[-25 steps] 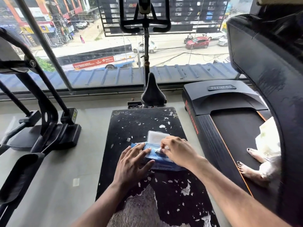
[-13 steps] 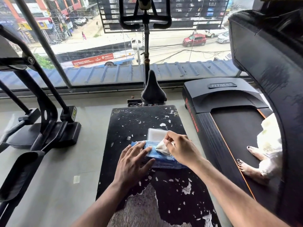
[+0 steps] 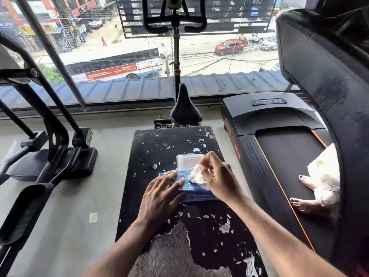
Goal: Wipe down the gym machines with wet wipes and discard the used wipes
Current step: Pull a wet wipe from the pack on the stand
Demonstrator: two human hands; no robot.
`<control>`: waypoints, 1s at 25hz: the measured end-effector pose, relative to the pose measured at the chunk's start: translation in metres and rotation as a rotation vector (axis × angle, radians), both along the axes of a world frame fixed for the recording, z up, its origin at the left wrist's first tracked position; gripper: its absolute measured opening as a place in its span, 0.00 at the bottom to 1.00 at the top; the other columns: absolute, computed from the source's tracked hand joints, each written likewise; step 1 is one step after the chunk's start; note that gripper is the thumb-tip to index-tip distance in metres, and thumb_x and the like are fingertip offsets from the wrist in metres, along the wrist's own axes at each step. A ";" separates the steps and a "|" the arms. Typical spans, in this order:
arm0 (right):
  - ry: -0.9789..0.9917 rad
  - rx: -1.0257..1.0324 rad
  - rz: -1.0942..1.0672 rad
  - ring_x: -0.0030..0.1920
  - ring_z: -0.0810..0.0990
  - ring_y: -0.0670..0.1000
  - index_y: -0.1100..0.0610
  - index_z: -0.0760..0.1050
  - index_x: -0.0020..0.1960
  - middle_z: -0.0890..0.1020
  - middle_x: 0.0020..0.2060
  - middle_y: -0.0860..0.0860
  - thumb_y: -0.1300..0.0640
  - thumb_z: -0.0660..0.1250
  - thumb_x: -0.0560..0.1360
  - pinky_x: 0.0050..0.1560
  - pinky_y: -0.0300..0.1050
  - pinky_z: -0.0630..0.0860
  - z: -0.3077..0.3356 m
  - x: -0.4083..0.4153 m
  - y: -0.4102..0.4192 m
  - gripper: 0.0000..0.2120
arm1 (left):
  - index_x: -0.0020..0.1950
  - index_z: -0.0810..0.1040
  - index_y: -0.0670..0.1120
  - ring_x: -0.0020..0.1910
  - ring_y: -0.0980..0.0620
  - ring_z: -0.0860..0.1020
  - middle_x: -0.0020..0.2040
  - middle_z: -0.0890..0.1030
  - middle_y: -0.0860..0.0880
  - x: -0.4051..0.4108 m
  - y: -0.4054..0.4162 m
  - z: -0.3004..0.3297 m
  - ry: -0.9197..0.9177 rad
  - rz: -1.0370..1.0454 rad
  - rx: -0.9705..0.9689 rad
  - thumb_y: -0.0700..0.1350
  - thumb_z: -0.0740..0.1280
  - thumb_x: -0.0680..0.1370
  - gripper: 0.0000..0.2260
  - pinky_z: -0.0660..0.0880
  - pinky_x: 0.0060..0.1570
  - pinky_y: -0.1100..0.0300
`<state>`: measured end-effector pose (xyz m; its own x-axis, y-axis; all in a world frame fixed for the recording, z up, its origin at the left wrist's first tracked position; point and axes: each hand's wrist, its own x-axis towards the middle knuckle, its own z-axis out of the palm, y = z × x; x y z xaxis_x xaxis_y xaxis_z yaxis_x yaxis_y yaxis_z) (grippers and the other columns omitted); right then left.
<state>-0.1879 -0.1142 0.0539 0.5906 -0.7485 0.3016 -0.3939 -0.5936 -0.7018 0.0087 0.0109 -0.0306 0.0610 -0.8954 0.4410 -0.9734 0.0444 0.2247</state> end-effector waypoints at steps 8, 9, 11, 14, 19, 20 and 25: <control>0.193 0.084 0.188 0.44 0.79 0.39 0.51 0.83 0.56 0.78 0.47 0.40 0.60 0.69 0.80 0.45 0.30 0.72 0.003 -0.005 -0.015 0.08 | 0.69 0.79 0.55 0.69 0.49 0.75 0.72 0.77 0.49 0.000 -0.002 0.002 0.016 0.000 0.023 0.64 0.56 0.84 0.22 0.74 0.66 0.49; 0.225 0.100 0.210 0.45 0.78 0.38 0.52 0.83 0.56 0.78 0.48 0.39 0.58 0.72 0.78 0.46 0.29 0.72 0.004 -0.005 -0.017 0.07 | 0.68 0.79 0.54 0.68 0.48 0.75 0.72 0.77 0.49 0.000 -0.002 0.002 0.020 -0.002 0.018 0.64 0.58 0.84 0.21 0.75 0.65 0.49; 0.292 0.104 0.246 0.48 0.78 0.39 0.53 0.82 0.59 0.77 0.51 0.40 0.54 0.78 0.73 0.48 0.31 0.76 0.005 -0.006 -0.016 0.16 | 0.68 0.79 0.54 0.68 0.48 0.75 0.72 0.77 0.49 0.000 -0.001 0.002 0.026 -0.009 0.016 0.62 0.61 0.83 0.20 0.76 0.65 0.49; 0.275 0.030 0.168 0.45 0.78 0.39 0.52 0.81 0.56 0.80 0.51 0.43 0.57 0.78 0.73 0.46 0.33 0.75 0.001 -0.007 -0.015 0.13 | 0.69 0.79 0.54 0.68 0.48 0.75 0.72 0.77 0.48 0.000 0.000 0.003 0.012 -0.007 0.022 0.62 0.61 0.82 0.20 0.75 0.65 0.49; 0.215 0.146 0.093 0.37 0.78 0.40 0.50 0.73 0.53 0.81 0.41 0.45 0.56 0.65 0.83 0.37 0.34 0.75 0.003 -0.002 -0.012 0.03 | 0.69 0.78 0.54 0.67 0.47 0.76 0.71 0.77 0.48 0.000 -0.002 0.003 0.008 -0.012 0.035 0.62 0.60 0.83 0.20 0.75 0.65 0.48; 0.211 0.174 0.109 0.35 0.78 0.41 0.48 0.71 0.52 0.81 0.39 0.45 0.56 0.64 0.84 0.36 0.39 0.76 0.003 -0.001 -0.011 0.04 | 0.70 0.77 0.54 0.67 0.47 0.77 0.71 0.77 0.48 0.001 -0.002 0.003 0.012 -0.010 0.039 0.62 0.60 0.83 0.21 0.76 0.65 0.48; 0.113 0.361 0.096 0.36 0.81 0.44 0.49 0.73 0.49 0.84 0.36 0.48 0.57 0.65 0.82 0.41 0.45 0.78 0.010 -0.005 -0.013 0.05 | 0.73 0.75 0.54 0.70 0.46 0.75 0.73 0.75 0.46 -0.001 0.000 0.001 0.024 -0.038 0.035 0.61 0.60 0.84 0.21 0.74 0.67 0.46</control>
